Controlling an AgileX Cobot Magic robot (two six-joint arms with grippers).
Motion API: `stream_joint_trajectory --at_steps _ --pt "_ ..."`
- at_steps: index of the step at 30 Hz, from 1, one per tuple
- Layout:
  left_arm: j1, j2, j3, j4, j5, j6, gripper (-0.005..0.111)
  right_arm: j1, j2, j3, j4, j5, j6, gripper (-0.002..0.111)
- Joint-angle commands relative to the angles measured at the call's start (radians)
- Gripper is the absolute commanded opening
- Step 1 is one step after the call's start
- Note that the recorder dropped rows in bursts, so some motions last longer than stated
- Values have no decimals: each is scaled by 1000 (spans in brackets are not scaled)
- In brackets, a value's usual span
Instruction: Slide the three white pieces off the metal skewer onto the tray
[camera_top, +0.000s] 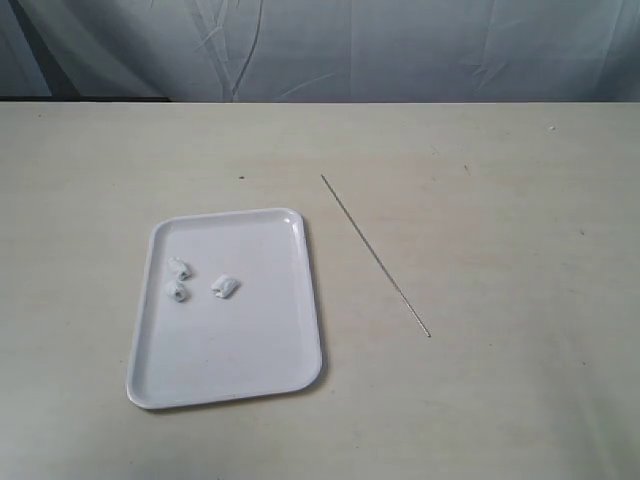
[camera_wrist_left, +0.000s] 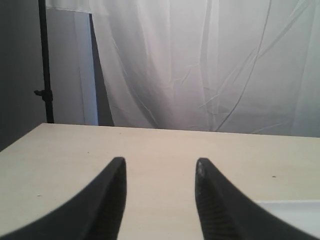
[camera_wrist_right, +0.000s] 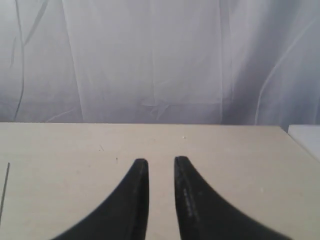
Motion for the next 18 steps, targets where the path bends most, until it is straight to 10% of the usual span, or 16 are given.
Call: stream_joint_trajectory --at_steps 1,12,18 --pt "-20 -8 5 -33 -1 2 42 -5 -6 1 32 -166 -186 19" --pt "17 -8 5 -138 -32 65 42 -5 -6 1 748 -5 -698 19" --pt "37 -8 5 -734 33 730 42 -5 -6 1 782 74 -738 19"
